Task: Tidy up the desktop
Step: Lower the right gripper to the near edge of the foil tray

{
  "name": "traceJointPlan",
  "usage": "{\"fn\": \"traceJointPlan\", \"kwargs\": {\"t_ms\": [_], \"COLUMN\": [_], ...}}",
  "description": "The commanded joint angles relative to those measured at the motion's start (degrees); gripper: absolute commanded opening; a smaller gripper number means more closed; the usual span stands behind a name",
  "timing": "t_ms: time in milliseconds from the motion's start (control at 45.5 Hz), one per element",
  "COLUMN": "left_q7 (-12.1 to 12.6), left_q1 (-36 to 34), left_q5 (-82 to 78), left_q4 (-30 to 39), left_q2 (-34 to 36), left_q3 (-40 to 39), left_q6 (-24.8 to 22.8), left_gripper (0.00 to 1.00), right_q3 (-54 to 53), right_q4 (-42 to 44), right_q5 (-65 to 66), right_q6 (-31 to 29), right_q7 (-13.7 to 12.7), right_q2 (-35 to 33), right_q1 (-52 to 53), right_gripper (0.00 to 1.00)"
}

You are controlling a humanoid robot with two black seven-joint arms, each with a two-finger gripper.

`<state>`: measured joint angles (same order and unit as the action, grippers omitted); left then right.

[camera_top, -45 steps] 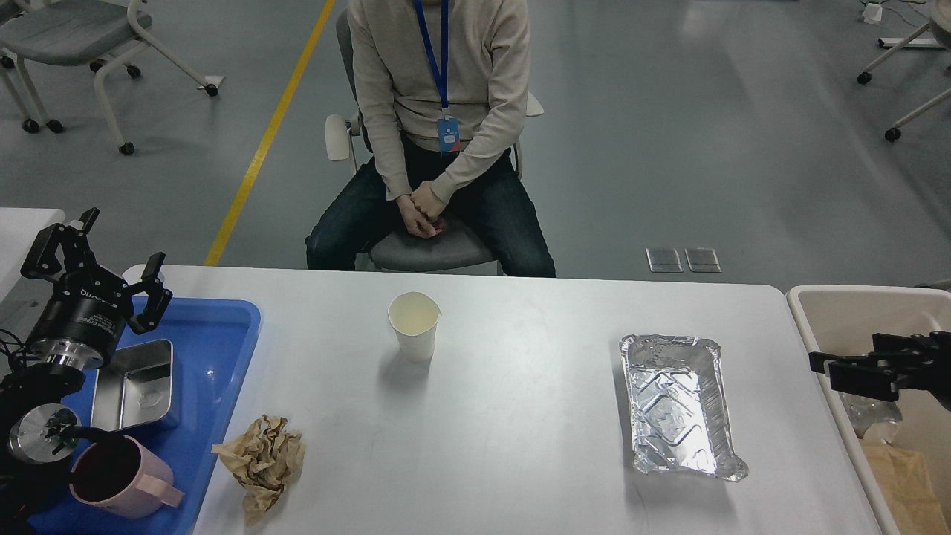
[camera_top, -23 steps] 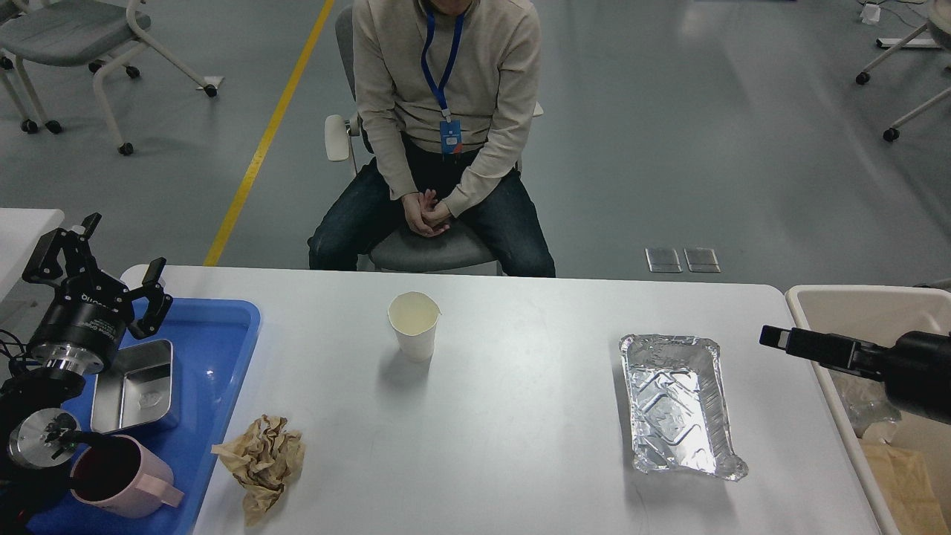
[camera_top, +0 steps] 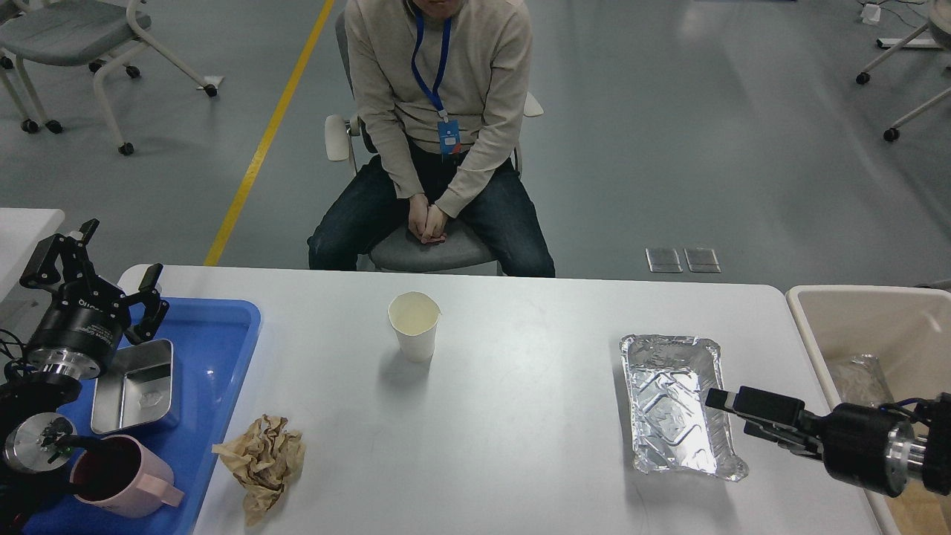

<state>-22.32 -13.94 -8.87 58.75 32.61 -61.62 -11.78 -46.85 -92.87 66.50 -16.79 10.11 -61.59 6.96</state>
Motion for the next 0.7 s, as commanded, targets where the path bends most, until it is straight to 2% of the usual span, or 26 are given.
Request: {"fn": "traceJointPlan", "kwargs": {"t_ms": [0,308,682], "left_q7": [0.0,0.0,0.0], "left_q1": [-0.1,-0.1,0.0], "left_q5": [0.0,0.0,-0.1], "left_q4": [-0.7,-0.8,-0.9], "left_q2": [0.1,-0.1,-0.1], "left_q3": [-0.1,-0.1,0.0], "left_q6": [-0.1,-0.2,-0.1], "left_gripper": [0.96,0.96,0.96], "right_q3": [0.0,-0.3,-0.6], "right_q4": [0.1,0.4,7.8], "right_q5": [-0.1,-0.1,-1.3], "right_q6": [0.0,-0.2,1.0], "right_q7": [0.0,0.1,-0.2], "right_q2": [2.7,7.4,18.1], "right_q1": [-2.6,-7.8,-10.7], "right_gripper": [1.00,1.00,1.00]}}
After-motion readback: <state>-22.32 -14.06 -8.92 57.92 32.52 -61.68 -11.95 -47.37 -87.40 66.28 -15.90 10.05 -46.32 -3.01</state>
